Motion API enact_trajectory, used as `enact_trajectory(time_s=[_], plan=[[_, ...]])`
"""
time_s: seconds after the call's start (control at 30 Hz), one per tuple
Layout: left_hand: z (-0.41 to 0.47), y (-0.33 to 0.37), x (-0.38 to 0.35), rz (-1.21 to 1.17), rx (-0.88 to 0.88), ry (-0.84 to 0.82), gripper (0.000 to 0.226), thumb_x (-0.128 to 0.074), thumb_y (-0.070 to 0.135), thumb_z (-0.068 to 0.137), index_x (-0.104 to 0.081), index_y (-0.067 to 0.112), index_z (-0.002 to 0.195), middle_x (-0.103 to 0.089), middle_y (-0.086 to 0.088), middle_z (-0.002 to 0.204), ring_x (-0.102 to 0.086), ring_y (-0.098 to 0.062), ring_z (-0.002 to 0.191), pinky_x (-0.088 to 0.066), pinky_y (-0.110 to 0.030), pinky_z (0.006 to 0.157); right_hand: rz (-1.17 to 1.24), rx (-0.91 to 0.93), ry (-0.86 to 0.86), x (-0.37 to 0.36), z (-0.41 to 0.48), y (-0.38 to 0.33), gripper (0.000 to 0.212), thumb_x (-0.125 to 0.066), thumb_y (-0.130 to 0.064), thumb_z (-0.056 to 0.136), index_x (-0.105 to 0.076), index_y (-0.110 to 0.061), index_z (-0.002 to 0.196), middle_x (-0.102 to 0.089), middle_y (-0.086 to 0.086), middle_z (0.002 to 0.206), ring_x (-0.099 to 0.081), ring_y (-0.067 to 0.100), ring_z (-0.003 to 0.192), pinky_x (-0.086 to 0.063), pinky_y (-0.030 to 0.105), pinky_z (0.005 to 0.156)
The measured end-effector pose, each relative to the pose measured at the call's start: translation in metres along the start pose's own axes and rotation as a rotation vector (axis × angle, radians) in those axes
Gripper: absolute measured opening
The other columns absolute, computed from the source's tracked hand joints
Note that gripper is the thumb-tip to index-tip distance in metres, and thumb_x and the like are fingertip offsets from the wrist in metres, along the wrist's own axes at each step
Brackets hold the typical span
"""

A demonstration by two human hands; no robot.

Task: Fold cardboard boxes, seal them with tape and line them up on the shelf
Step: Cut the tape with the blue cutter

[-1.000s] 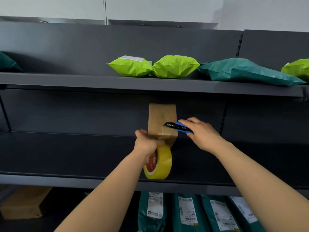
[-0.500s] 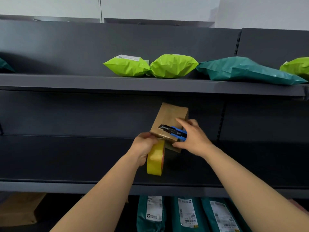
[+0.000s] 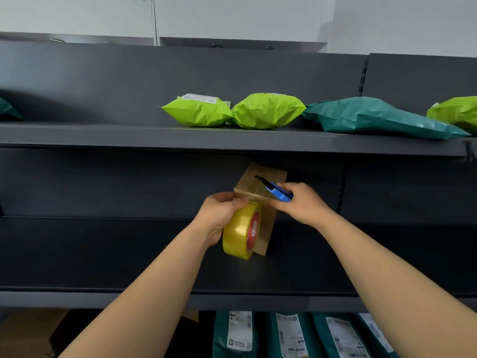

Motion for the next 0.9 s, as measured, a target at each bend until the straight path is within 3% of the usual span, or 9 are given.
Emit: enact_trajectory(time_s=[0.13,0.33,0.4,0.53,0.6,0.67,0.73,0.8,0.9], plan=[[-0.002,-0.003,-0.002,0.012,-0.005,0.023,0.044,-0.078,0.022,0.083,-0.057,0.011,0.120,-0.069,-0.009,0.103,-0.070,-0.025,0.088,-0.059,-0.038,0.076,-0.022,0.008,-0.033,0.000,0.005,-0.007,0.032,-0.069,-0.032,0.086,-0.066,-0.016,0.114,-0.060,0.000,0.087,-0.055,0.011,0.071,-0.039,0.021,0.057],[-0.001,-0.015,-0.008,0.010,0.093,0.034,0.062,-0.078,0.028,0.081,-0.048,0.005,0.130,-0.066,-0.015,0.112,-0.068,-0.031,0.094,-0.059,-0.045,0.079,-0.142,-0.061,-0.131,-0.021,0.003,0.007,0.016,-0.068,-0.028,0.085,-0.062,-0.017,0.075,-0.059,-0.001,0.070,-0.056,0.013,0.061,-0.039,0.024,0.051],[0.003,-0.011,-0.003,0.029,0.094,0.054,0.055,-0.075,0.029,0.085,-0.050,0.007,0.130,-0.066,-0.014,0.108,-0.068,-0.031,0.093,-0.058,-0.044,0.078,-0.014,-0.046,-0.071,-0.023,0.002,0.014,0.011,-0.070,-0.026,0.085,-0.066,-0.017,0.087,-0.063,-0.001,0.081,-0.061,0.015,0.073,-0.043,0.024,0.059],[0.007,-0.002,0.001,0.082,0.082,0.024,0.029,-0.073,0.028,0.087,-0.058,0.011,0.106,-0.067,-0.009,0.090,-0.067,-0.026,0.080,-0.056,-0.034,0.064,0.098,0.035,-0.026,-0.009,0.015,0.006,0.059,-0.072,-0.026,0.085,-0.048,-0.034,0.138,-0.054,-0.012,0.120,-0.052,0.005,0.107,-0.040,0.020,0.086],[0.008,0.001,0.001,0.116,0.071,0.001,0.027,-0.073,0.031,0.086,-0.060,0.014,0.104,-0.068,-0.007,0.090,-0.067,-0.024,0.079,-0.055,-0.031,0.061,0.078,0.062,-0.076,-0.012,0.019,0.001,0.065,-0.070,-0.029,0.087,-0.040,-0.042,0.143,-0.050,-0.014,0.122,-0.049,0.004,0.111,-0.037,0.020,0.090],[0.010,-0.001,0.004,0.157,0.068,-0.011,0.026,-0.072,0.032,0.086,-0.061,0.016,0.103,-0.069,-0.006,0.091,-0.067,-0.022,0.079,-0.055,-0.030,0.061,0.064,0.045,-0.122,-0.018,0.021,0.003,0.058,-0.068,-0.034,0.088,-0.044,-0.038,0.141,-0.051,-0.012,0.124,-0.050,0.007,0.111,-0.038,0.022,0.089],[0.012,-0.003,0.004,0.192,0.067,-0.041,0.030,-0.071,0.032,0.087,-0.062,0.015,0.111,-0.070,-0.007,0.096,-0.069,-0.023,0.083,-0.057,-0.031,0.063,0.090,0.026,-0.123,-0.021,0.024,0.005,0.054,-0.067,-0.038,0.088,-0.049,-0.032,0.138,-0.058,-0.007,0.122,-0.056,0.010,0.108,-0.041,0.024,0.085],[0.016,-0.006,0.003,0.202,0.062,-0.074,0.043,-0.071,0.031,0.086,-0.059,0.015,0.124,-0.070,-0.009,0.105,-0.069,-0.025,0.091,-0.059,-0.036,0.073,0.080,0.022,-0.117,-0.021,0.027,0.002,0.050,-0.067,-0.041,0.087,-0.054,-0.028,0.134,-0.065,-0.004,0.104,-0.062,0.010,0.095,-0.043,0.023,0.076],[0.014,-0.015,-0.006,0.206,0.094,-0.120,0.080,-0.081,0.042,0.066,-0.047,0.015,0.134,-0.067,-0.008,0.113,-0.069,-0.027,0.097,-0.059,-0.043,0.082,0.041,0.020,-0.111,-0.019,0.031,-0.004,0.043,-0.066,-0.040,0.089,-0.059,-0.025,0.128,-0.067,-0.004,0.082,-0.064,0.008,0.079,-0.043,0.023,0.065]])
Point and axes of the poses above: each hand's wrist, its own z-axis towards the middle knuckle, its own x-axis out of the back of the hand, y = z × x, the point moved 7 cm from there along z, towards the middle knuckle
